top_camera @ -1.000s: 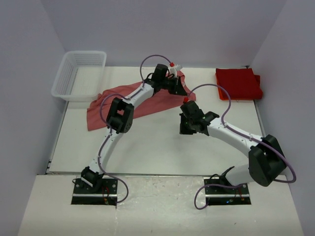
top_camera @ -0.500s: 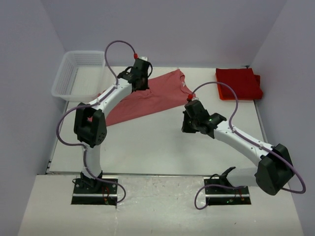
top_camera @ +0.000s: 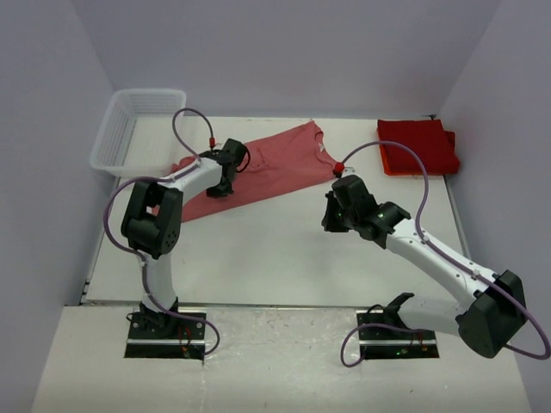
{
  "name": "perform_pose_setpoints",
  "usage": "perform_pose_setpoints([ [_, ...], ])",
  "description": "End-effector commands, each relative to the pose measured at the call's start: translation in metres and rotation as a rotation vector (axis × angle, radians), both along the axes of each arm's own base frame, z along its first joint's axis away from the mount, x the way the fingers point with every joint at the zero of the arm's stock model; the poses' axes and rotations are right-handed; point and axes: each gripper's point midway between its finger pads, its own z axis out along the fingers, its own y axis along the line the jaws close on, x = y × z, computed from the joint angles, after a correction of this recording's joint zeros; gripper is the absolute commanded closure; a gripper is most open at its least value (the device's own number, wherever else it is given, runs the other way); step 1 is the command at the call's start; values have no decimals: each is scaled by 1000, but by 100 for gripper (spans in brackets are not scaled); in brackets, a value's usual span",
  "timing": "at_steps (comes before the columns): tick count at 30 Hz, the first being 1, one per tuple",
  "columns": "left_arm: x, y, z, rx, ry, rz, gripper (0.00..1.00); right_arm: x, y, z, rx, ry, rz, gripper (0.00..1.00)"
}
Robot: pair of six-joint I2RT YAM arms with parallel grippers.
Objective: Fold and stack the t-shirts
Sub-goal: Rotate the tshirt 90 degrees
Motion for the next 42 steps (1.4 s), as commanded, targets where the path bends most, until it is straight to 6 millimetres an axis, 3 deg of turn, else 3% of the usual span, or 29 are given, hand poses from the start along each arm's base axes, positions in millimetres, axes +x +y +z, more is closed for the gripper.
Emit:
perform_pose_setpoints([
  [1, 11, 16, 23, 9, -109, 75, 100, -1, -4, 4, -6, -31, 8, 100],
  [5, 1, 22, 6, 32, -64, 85, 100, -3, -7, 3, -12, -37, 3, 100],
  [14, -25, 12, -27, -31, 16, 43, 100, 4, -12, 19, -11, -80, -17, 100],
  [19, -42, -20, -43, -121, 55, -27, 100, 6, -11, 26, -3, -87, -20, 100],
  [22, -56, -51, -57, -164, 96, -95, 100, 7, -12, 28, -3, -88, -28, 100],
  [26, -80, -105, -72, -242, 163, -221, 100, 8, -15, 35, -2, -97, -44, 100],
  [31, -98, -165, -78, -382, 197, -334, 100, 8, -22, 38, -7, -106, -74, 100],
  [36, -113, -224, -67, -573, 221, -447, 100, 10, -30, 34, -28, -95, -112, 100],
  [42, -134, -293, -39, -815, 249, -614, 100, 14, -41, 28, -47, -71, -170, 100],
])
